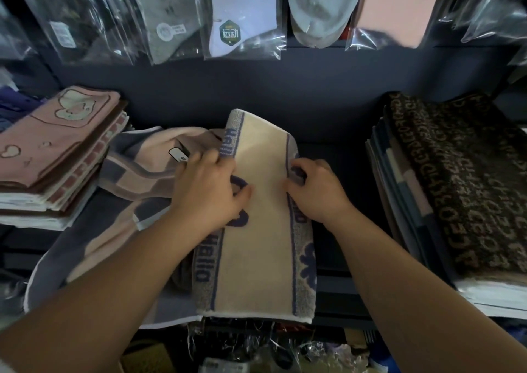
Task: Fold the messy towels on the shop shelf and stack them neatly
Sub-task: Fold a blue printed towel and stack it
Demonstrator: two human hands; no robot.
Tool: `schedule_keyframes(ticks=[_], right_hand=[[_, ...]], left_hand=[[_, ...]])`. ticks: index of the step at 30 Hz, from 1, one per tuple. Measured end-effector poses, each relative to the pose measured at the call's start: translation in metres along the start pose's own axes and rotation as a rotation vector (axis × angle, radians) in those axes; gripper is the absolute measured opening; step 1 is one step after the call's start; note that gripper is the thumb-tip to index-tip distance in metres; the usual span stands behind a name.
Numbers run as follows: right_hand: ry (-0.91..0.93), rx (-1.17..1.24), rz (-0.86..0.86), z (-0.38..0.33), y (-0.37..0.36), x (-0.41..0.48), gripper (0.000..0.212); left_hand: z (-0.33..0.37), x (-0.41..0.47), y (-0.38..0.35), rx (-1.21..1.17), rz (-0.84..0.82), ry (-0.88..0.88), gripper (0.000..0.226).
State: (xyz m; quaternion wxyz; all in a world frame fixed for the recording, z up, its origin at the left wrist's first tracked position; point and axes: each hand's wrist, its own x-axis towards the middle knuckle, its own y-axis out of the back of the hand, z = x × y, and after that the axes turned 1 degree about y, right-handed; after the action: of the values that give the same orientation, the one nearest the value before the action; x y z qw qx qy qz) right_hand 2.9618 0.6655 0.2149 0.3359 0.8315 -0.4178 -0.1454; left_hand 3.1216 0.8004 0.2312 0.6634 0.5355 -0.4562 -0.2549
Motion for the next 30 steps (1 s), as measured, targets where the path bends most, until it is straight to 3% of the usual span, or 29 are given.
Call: schedule_keyframes(ticks=[5, 7, 10, 15, 18, 21, 26, 30], right_hand=[[-0.11, 0.153, 0.006, -0.002, -0.012, 0.031, 0.044], [-0.125, 0.132, 0.047, 0.001, -0.015, 0.037, 0.029], [-0.134, 0.062, 0.077, 0.007, -0.016, 0.043, 0.029], [-0.158, -0.029, 0.063, 0.012, -0.016, 0.057, 0.014], [-0.161, -0.01, 0.048, 0.009, -0.019, 0.066, 0.028], [-0.197, 0.128, 0.037, 0.002, -0.021, 0.078, 0.022], [-0.313, 0.389, 0.067, -0.005, -0.017, 0.083, 0.047], [-0.339, 0.625, -0.038, -0.016, -0.007, 0.071, 0.056]], left_hand=[[0.004, 0.05, 0.006, -0.141, -0.036, 0.107, 0.068], [0.002, 0.068, -0.002, -0.22, -0.098, 0.175, 0.059], [-0.004, 0.082, -0.017, -0.411, -0.199, 0.298, 0.04], [-0.021, 0.087, -0.021, -0.829, -0.309, 0.519, 0.037], [-0.025, 0.092, -0.016, -0.923, -0.346, 0.53, 0.041], [-0.022, 0.091, -0.006, -0.974, -0.365, 0.484, 0.042], [-0.016, 0.076, 0.009, -1.104, -0.225, 0.393, 0.034], [-0.016, 0.066, 0.024, -1.322, -0.204, 0.375, 0.042]])
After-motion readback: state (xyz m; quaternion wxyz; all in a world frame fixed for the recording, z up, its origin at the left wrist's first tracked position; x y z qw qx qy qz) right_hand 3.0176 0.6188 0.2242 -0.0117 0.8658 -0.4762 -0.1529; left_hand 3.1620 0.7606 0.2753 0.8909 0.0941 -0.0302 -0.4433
